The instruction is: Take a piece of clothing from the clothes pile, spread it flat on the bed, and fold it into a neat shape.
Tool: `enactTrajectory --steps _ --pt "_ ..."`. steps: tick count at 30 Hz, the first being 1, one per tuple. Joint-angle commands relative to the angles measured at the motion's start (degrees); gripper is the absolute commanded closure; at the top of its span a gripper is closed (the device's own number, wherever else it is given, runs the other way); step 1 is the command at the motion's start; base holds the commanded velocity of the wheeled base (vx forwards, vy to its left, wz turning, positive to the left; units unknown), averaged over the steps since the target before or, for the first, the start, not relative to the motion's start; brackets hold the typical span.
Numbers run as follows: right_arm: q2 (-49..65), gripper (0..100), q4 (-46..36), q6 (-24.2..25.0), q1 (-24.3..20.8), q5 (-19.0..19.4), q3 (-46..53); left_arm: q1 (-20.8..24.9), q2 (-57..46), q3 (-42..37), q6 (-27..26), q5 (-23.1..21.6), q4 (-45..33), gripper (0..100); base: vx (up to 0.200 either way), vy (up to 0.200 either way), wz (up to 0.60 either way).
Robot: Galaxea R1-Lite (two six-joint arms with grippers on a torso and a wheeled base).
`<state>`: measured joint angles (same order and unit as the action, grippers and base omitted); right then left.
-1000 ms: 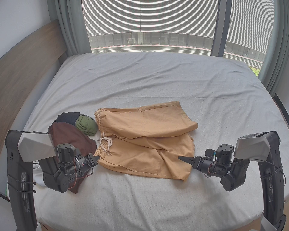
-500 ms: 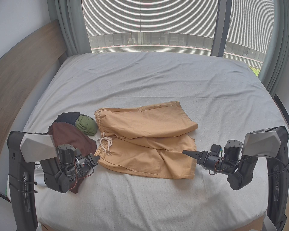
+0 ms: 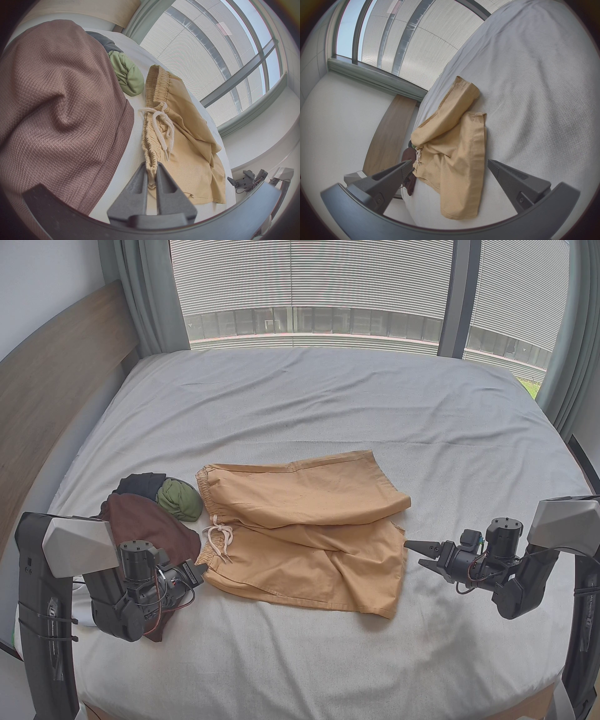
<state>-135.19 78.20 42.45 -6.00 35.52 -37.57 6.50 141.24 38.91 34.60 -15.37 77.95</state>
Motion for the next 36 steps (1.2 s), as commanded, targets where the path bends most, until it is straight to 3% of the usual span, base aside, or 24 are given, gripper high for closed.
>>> enactTrajectory --steps 1,7,24,25,36 --pt "-2.9 0 -0.2 -2.3 0.2 0.0 -0.3 0.0 0.1 -0.1 0.0 0.0 0.0 100 0.000 0.000 0.00" --pt "-7.1 0 0.0 -6.8 -0.6 0.0 -0.4 0.0 0.0 -0.1 0.0 0.0 0.0 100 0.000 0.000 0.00" --pt "-12.5 0 3.4 -6.8 -2.9 -0.6 -4.4 0.1 0.0 -0.2 0.0 0.0 0.0 100 0.000 0.000 0.00" --pt "-12.5 100 3.5 -6.8 -2.8 -0.6 -4.4 0.1 0.0 -0.2 0.0 0.0 0.0 100 0.000 0.000 0.00" --pt "-10.0 100 3.2 -6.9 -1.9 -0.5 -2.9 0.0 -1.0 -2.5 -0.1 -0.1 0.0 100 0.000 0.000 0.00"
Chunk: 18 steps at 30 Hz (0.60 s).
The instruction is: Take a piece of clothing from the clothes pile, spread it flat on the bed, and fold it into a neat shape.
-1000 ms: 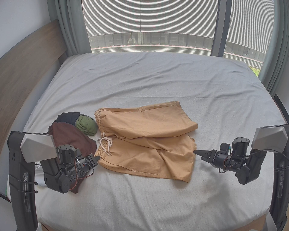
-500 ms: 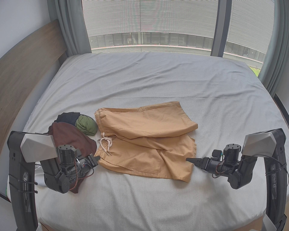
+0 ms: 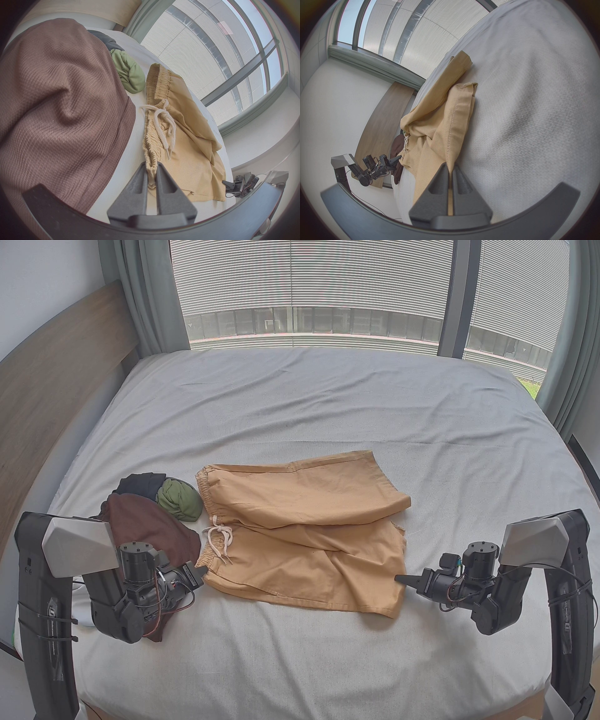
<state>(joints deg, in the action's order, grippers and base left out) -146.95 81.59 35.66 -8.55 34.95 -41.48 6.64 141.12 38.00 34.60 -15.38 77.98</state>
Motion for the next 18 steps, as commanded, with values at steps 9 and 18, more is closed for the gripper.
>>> enactTrajectory --steps 9,18 --pt "10.2 100 -7.1 -0.1 2.7 0.1 3.3 -0.4 -6.7 -8.6 -0.3 -0.6 -0.5 100 0.000 0.000 0.00" --pt "10.5 100 -9.8 -1.5 2.7 0.0 3.9 -1.7 -6.8 -14.2 -3.6 -0.7 -0.1 100 0.000 0.000 0.00"
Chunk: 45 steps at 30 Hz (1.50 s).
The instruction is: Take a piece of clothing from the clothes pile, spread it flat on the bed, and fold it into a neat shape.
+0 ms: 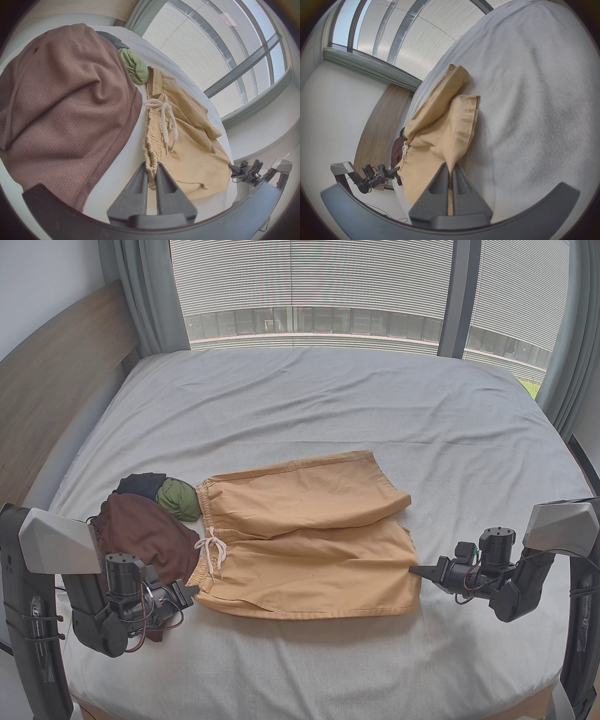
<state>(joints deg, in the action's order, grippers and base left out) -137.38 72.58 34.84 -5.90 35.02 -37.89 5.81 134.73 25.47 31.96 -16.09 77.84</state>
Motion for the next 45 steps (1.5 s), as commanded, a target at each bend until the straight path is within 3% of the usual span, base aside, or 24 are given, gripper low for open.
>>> enactTrajectory --steps 1,12,13,20,28,45 --pt "0.9 100 -1.7 -1.1 0.1 0.0 0.3 -1.2 -0.4 -1.7 -1.5 0.0 0.0 100 0.000 0.000 0.00" --pt "0.6 100 -4.2 -3.8 0.4 0.0 0.0 -1.1 0.3 -1.5 -1.7 0.0 0.7 100 0.000 0.000 0.00" --pt "0.7 0 -4.2 -3.8 0.4 0.0 0.0 -1.1 0.3 -1.5 -1.7 -0.1 0.8 100 0.000 0.000 0.00" --pt "3.8 0 -7.4 -4.4 0.8 0.0 3.8 -0.8 2.4 -1.6 -1.6 0.0 4.2 100 0.000 0.000 0.00" --pt "2.2 0 -11.8 -13.6 0.4 0.0 6.1 -0.5 3.3 -1.7 -1.6 0.1 5.5 100 0.000 0.000 0.00" --pt "2.0 0 -11.2 -13.2 -3.8 -1.4 8.7 -0.5 3.3 -1.6 -1.6 0.0 6.0 100 0.000 0.000 0.00"
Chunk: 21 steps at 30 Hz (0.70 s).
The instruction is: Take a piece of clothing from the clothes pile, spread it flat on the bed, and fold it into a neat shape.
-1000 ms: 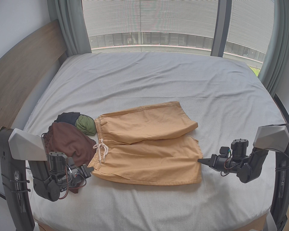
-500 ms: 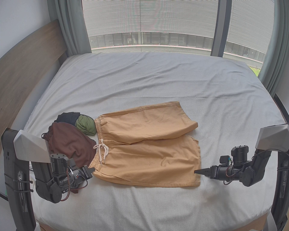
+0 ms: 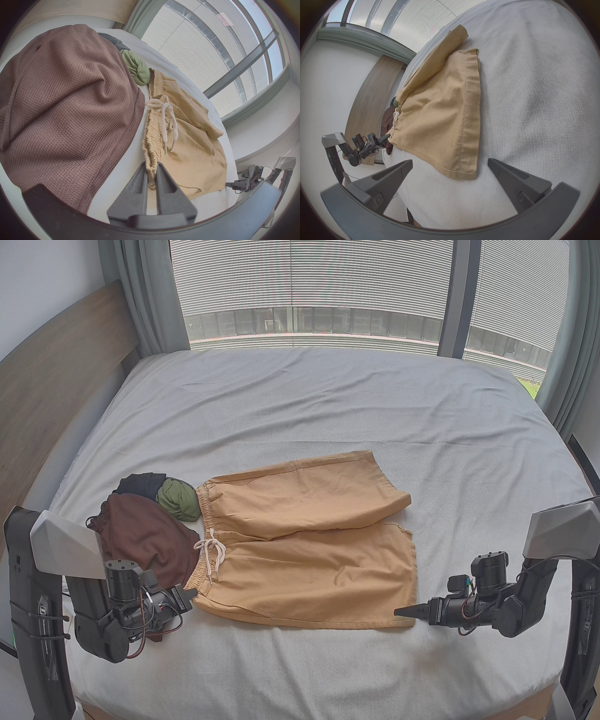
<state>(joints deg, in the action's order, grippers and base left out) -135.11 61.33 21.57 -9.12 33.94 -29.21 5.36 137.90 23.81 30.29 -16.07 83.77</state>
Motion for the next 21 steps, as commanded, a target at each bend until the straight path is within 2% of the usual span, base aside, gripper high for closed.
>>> enactTrajectory --steps 1,5,6,7,21 --pt "-0.4 0 0.3 0.1 -0.9 -1.4 -0.2 0.0 0.2 0.1 0.0 0.0 0.1 100 0.000 0.000 0.00" --pt "-1.2 0 1.5 0.1 -1.1 -1.5 -0.2 0.0 0.1 0.0 0.0 0.0 0.2 100 0.000 0.000 0.00" --pt "-2.1 0 4.0 0.3 -1.4 -1.6 -0.1 0.0 0.2 0.0 0.0 0.0 0.4 100 0.000 0.000 0.00" --pt "-2.3 100 4.4 0.4 -1.4 -1.6 -0.1 -0.1 0.2 0.1 0.0 0.0 0.4 100 0.000 0.000 0.00" --pt "0.0 100 3.4 0.5 0.1 -1.7 1.5 -0.1 1.0 -0.9 -0.1 -0.2 1.4 100 0.000 0.000 0.00"
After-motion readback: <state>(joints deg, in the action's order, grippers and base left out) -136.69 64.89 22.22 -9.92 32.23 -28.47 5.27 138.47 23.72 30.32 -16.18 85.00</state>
